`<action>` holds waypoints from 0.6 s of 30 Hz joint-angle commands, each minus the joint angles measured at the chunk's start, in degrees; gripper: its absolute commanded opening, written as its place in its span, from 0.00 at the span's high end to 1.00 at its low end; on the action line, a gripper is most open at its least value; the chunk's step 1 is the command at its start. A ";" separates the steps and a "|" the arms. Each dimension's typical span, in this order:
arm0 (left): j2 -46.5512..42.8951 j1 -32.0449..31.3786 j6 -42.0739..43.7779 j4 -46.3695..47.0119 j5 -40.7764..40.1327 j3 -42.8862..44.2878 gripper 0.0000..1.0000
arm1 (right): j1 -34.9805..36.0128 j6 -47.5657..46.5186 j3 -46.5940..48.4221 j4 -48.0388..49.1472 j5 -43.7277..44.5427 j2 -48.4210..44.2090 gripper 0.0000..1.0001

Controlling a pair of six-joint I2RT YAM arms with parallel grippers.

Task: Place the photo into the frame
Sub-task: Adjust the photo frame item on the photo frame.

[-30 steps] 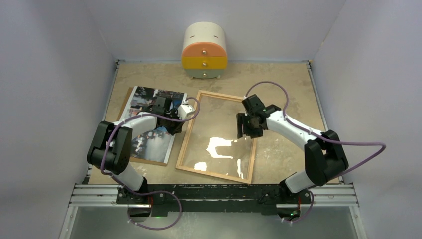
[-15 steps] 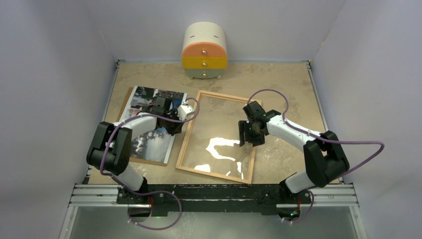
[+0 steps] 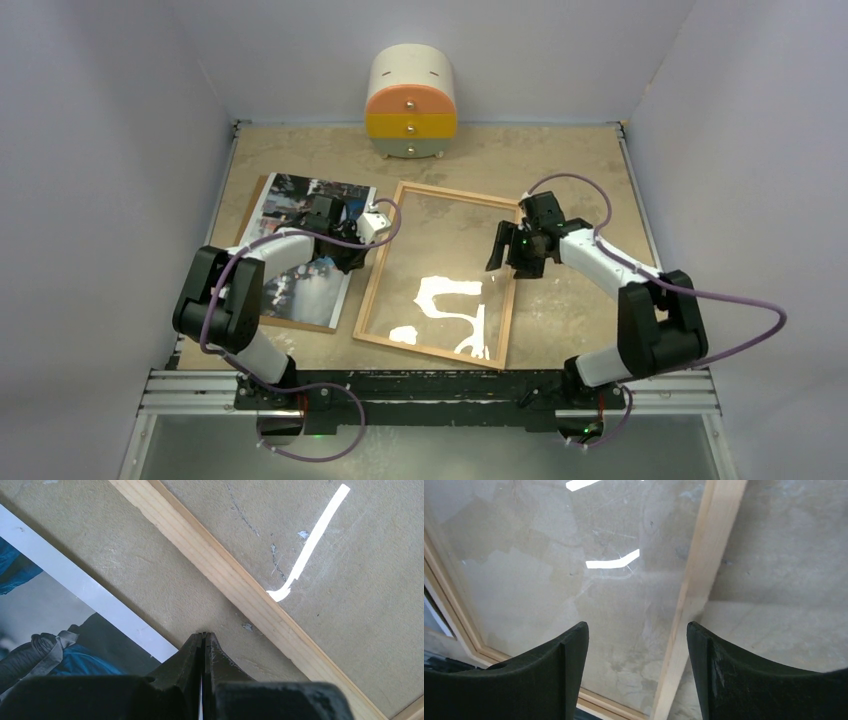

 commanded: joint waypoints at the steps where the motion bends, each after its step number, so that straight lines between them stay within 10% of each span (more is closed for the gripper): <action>1: 1.52 -0.03 1.40 -1.02 0.72 -1.88 1.00 | -1.96 2.68 -0.75 8.66 -8.63 4.07 0.26; 18: 2.99 -6.78 3.65 0.54 1.19 -4.26 1.00 | -6.34 -1.49 13.37 6.35 -9.87 16.13 0.27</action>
